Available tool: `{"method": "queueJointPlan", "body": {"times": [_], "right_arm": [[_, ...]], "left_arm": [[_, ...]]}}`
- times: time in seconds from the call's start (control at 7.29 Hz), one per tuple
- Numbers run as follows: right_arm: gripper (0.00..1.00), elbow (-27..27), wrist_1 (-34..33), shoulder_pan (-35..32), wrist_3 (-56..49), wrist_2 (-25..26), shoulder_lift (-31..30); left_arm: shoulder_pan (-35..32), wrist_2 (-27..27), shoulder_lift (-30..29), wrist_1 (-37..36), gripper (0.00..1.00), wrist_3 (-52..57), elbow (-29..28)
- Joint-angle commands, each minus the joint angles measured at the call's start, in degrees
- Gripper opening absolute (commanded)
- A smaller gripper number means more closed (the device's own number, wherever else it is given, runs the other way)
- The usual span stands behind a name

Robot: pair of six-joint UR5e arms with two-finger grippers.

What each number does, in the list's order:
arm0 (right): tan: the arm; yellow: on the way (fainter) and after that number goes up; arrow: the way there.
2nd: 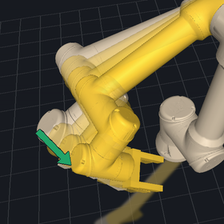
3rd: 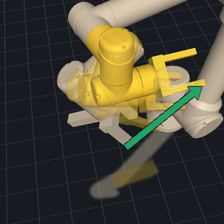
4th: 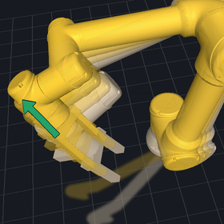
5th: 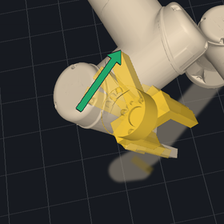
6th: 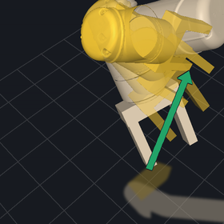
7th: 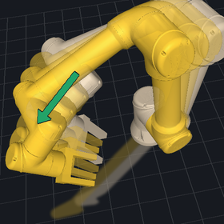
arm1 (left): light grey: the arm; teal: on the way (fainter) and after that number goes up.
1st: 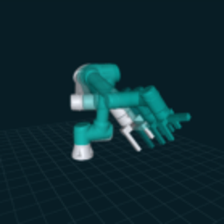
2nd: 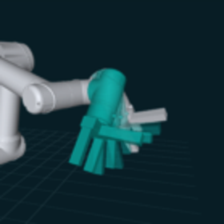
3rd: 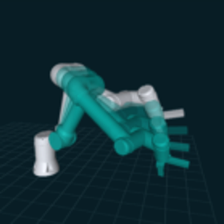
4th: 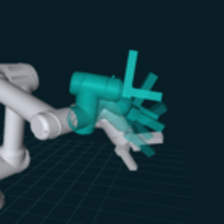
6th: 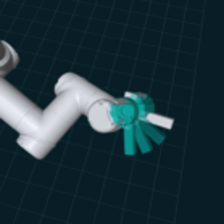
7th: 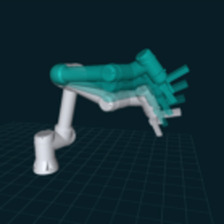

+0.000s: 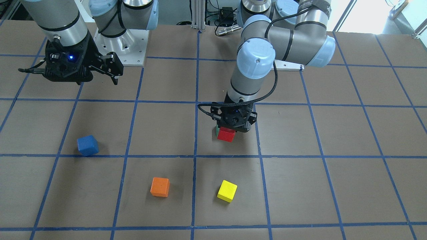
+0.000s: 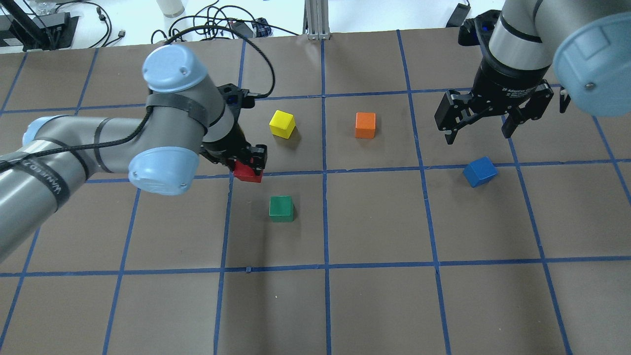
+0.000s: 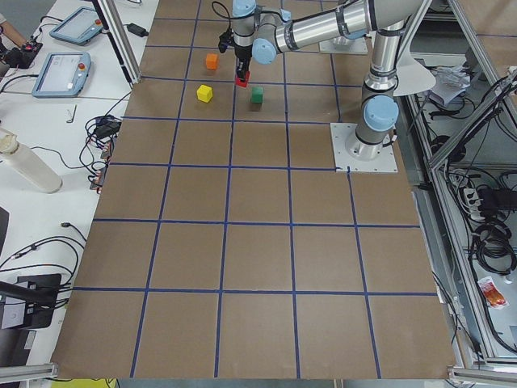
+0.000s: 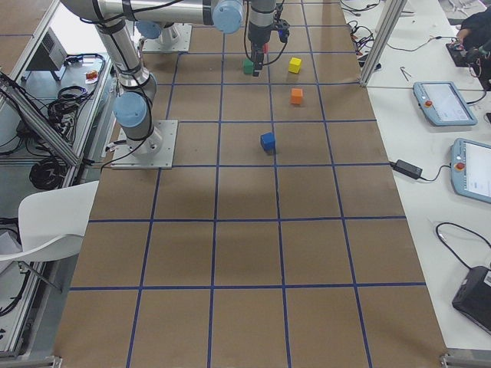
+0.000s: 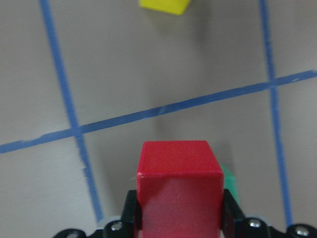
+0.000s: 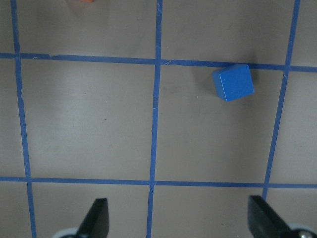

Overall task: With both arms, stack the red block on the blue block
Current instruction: 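Carry the red cube with the left gripper toward the table center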

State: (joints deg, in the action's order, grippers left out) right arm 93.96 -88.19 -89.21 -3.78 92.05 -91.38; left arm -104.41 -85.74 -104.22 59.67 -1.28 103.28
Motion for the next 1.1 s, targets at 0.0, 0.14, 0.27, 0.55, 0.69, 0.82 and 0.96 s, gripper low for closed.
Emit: {"method": "queueJointPlan", "body": {"times": [0.0, 0.14, 0.27, 0.55, 0.69, 0.82, 0.96], "right_arm": [[1.0, -0.01, -0.05, 0.0, 0.0, -0.46, 0.06], [1.0, 0.08, -0.14, 0.0, 0.0, -0.38, 0.06], [1.0, 0.08, -0.14, 0.0, 0.0, -0.29, 0.06], [1.0, 0.08, -0.14, 0.0, 0.0, -0.2, 0.06], [1.0, 0.08, -0.14, 0.0, 0.0, -0.2, 0.14], [1.0, 0.08, -0.14, 0.0, 0.0, -0.2, 0.06], [1.0, 0.08, -0.14, 0.09, -0.17, 0.06, 0.14]], "left_arm": [[-3.6, 0.05, -7.1, -2.71, 0.0, -7.64, -5.61], [-4.56, 0.05, -10.1, -2.8, 0.0, -8.82, -7.28], [-4.83, -0.04, -12.56, -2.8, 0.0, -8.74, -8.78], [-7.37, -0.74, -15.82, -2.8, 0.23, -9.27, -9.85], [-7.47, -0.92, -17.06, -2.98, 0.83, -9.7, -9.67], [-7.56, -0.92, -16.81, -3.59, 1.0, -10.32, -10.11], [-7.21, -1.09, -14.81, -3.42, 1.0, -10.15, -10.46]]}}
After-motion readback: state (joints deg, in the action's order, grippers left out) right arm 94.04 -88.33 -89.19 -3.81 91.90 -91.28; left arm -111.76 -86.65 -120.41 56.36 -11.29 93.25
